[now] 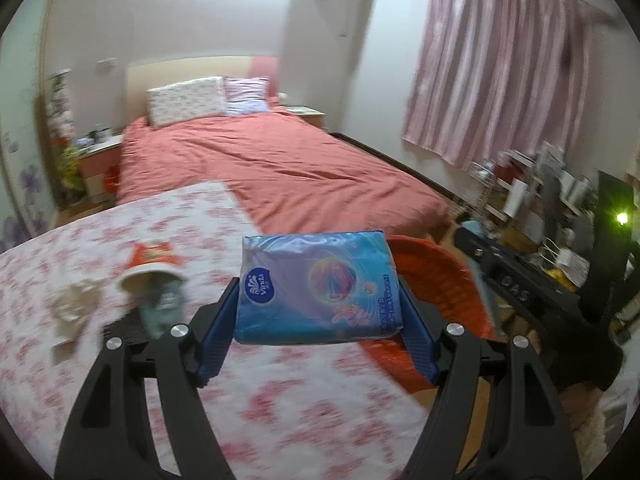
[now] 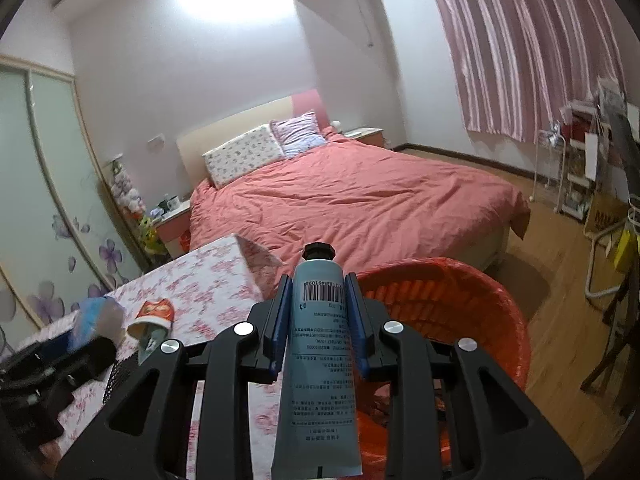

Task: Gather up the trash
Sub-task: 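Lift the tissue pack and lotion tube and carry them over the basket, then open both tools over the basket to drop the pack and tube, then move both open tools back over the items on the bed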

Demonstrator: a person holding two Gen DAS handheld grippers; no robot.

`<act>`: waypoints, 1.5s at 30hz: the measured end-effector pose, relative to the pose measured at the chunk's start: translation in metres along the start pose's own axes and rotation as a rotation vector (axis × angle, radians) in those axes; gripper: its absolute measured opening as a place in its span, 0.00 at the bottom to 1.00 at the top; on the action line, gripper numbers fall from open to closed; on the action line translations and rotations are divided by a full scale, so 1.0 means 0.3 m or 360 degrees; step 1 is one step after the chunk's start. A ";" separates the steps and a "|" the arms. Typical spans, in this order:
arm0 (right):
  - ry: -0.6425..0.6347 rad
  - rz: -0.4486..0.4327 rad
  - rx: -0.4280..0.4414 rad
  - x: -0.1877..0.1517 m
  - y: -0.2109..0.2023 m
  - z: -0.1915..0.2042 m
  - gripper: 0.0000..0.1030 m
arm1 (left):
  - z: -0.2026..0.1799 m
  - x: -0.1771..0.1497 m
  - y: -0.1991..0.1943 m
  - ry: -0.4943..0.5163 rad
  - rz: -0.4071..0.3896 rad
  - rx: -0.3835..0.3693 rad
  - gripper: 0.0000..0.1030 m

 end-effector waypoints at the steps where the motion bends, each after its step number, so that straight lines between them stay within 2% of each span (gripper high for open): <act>1: 0.0016 0.0005 -0.0002 0.003 0.008 -0.018 0.26 | -0.028 0.001 0.033 0.0014 0.0013 -0.0023 0.69; 8: 0.0136 0.0048 -0.0013 0.008 0.065 -0.151 0.26 | -0.152 -0.009 0.255 0.0042 0.0135 -0.0165 0.69; 12: 0.0196 0.0082 -0.0020 0.017 0.121 -0.204 0.26 | -0.186 -0.026 0.378 0.0073 0.0209 -0.0175 0.70; 16: 0.0217 0.0139 -0.0040 0.007 0.184 -0.237 0.28 | -0.157 -0.068 0.461 0.0043 0.0302 -0.0119 0.71; 17: 0.0226 0.0162 -0.0046 -0.003 0.201 -0.243 0.30 | -0.138 -0.076 0.461 0.0031 0.0314 -0.0107 0.71; 18: 0.0232 0.0171 -0.0049 -0.007 0.206 -0.262 0.40 | -0.114 -0.089 0.465 0.0012 0.0325 -0.0087 0.73; 19: 0.0243 0.0175 -0.0065 -0.017 0.207 -0.270 0.51 | -0.094 -0.097 0.462 0.0000 0.0327 -0.0067 0.74; 20: 0.0252 0.0166 -0.0075 -0.024 0.202 -0.279 0.53 | -0.076 -0.103 0.456 -0.0009 0.0328 -0.0052 0.75; 27: 0.0173 0.0177 -0.0118 -0.053 0.175 -0.264 0.53 | -0.009 -0.102 0.391 -0.0068 0.0289 -0.0023 0.76; 32: 0.0138 0.0157 -0.0130 -0.044 0.135 -0.248 0.53 | 0.009 -0.092 0.322 -0.0034 0.0246 0.0033 0.76; 37: 0.0080 0.0144 -0.0128 -0.039 0.120 -0.212 0.54 | 0.085 -0.110 0.236 -0.0053 0.0232 0.0147 0.76; 45: -0.0086 0.0093 -0.0132 -0.060 0.069 -0.095 0.56 | 0.321 -0.171 0.075 -0.0094 0.0222 0.0428 0.80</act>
Point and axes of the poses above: each gripper's, at about its wrist camera, not at the fingertips, and y roughly the way its jaws point, z to its left, x to its top, the point moved 9 cm from there along y, roughly the way its jaws point, and after that the axes turned 14 degrees about -x, right-handed, at the moved point
